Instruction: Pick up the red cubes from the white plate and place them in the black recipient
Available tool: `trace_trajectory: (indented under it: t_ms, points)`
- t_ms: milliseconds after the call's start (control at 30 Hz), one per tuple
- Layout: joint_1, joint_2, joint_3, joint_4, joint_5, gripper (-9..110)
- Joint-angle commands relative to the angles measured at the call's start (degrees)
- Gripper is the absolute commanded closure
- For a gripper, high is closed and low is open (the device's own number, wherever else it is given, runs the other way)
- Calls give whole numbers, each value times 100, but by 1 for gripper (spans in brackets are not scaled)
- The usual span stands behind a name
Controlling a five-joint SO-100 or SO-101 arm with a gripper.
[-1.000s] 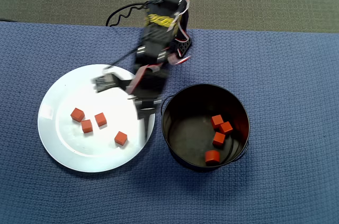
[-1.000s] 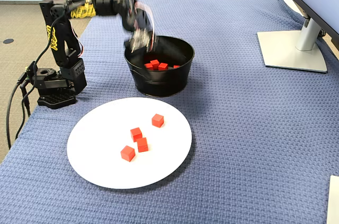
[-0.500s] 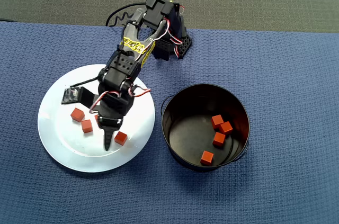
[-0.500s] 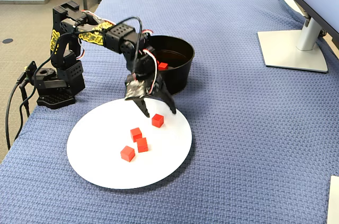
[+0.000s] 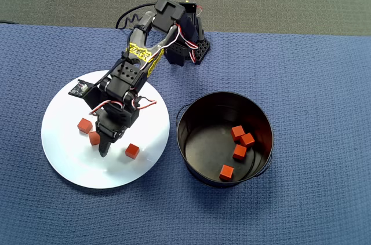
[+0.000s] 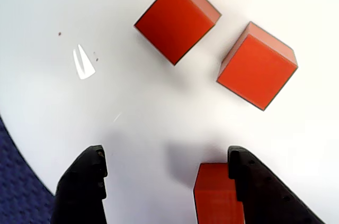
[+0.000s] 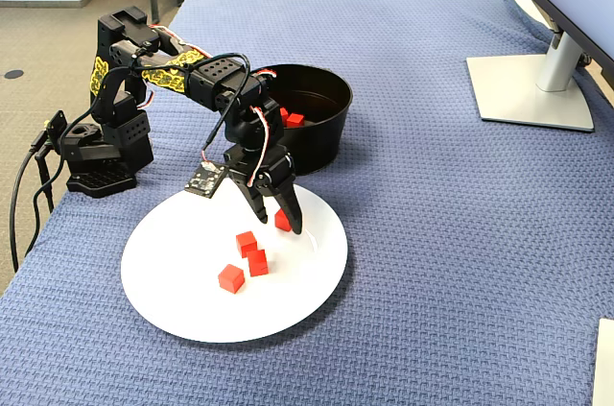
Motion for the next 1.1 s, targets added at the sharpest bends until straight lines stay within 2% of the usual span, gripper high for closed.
trace_trajectory:
  t_ms: [0, 400, 667, 1067]
  points:
    - [-475, 18, -369, 281, 299, 80]
    - [-967, -97, -360, 466, 369, 81]
    - [-773, -176, -343, 334, 316, 86]
    - [-650, -650, -782, 369, -26, 86]
